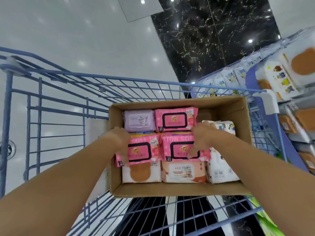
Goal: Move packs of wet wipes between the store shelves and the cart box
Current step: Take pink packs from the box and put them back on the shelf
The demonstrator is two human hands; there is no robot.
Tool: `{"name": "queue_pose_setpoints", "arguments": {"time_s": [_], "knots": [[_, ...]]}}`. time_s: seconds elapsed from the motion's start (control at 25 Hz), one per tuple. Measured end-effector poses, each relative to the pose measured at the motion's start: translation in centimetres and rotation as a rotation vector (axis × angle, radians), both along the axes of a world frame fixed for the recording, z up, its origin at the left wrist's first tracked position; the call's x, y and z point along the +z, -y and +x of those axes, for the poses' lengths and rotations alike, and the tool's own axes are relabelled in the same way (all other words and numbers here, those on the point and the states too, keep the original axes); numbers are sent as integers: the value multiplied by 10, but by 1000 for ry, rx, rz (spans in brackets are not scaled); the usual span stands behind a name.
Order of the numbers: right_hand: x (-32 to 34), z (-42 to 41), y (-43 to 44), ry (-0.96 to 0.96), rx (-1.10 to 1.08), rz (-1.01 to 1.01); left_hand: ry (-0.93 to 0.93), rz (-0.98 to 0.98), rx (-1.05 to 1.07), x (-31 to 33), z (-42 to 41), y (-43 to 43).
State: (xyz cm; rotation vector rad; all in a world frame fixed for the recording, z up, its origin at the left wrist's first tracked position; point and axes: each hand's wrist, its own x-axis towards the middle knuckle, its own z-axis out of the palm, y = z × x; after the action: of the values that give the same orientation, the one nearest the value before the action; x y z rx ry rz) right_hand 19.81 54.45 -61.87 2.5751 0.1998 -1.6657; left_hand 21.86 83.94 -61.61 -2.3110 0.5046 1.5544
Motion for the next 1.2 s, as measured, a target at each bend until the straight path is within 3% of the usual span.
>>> {"name": "queue_pose_setpoints", "arguments": {"time_s": [0.16, 0.32, 0.48, 0.56, 0.68, 0.88, 1.2], "knots": [[12, -12, 4, 109, -48, 104, -5, -80, 35, 5, -5, -5], [33, -39, 0, 243, -240, 155, 50, -276, 234, 17, -22, -21], [60, -69, 12, 252, -631, 179, 172, -615, 910, 32, -55, -28], [78, -87, 24, 265, -918, 235, 259, -706, 1102, 40, -69, -22], [111, -113, 37, 369, -1224, 338, 232, -735, 1312, 52, -79, -10], [177, -152, 60, 513, -1519, 454, 164, -817, 1409, 106, -82, 14], [275, -248, 138, 715, -1773, 693, -73, -1221, 1324, 226, -77, 118]]}}
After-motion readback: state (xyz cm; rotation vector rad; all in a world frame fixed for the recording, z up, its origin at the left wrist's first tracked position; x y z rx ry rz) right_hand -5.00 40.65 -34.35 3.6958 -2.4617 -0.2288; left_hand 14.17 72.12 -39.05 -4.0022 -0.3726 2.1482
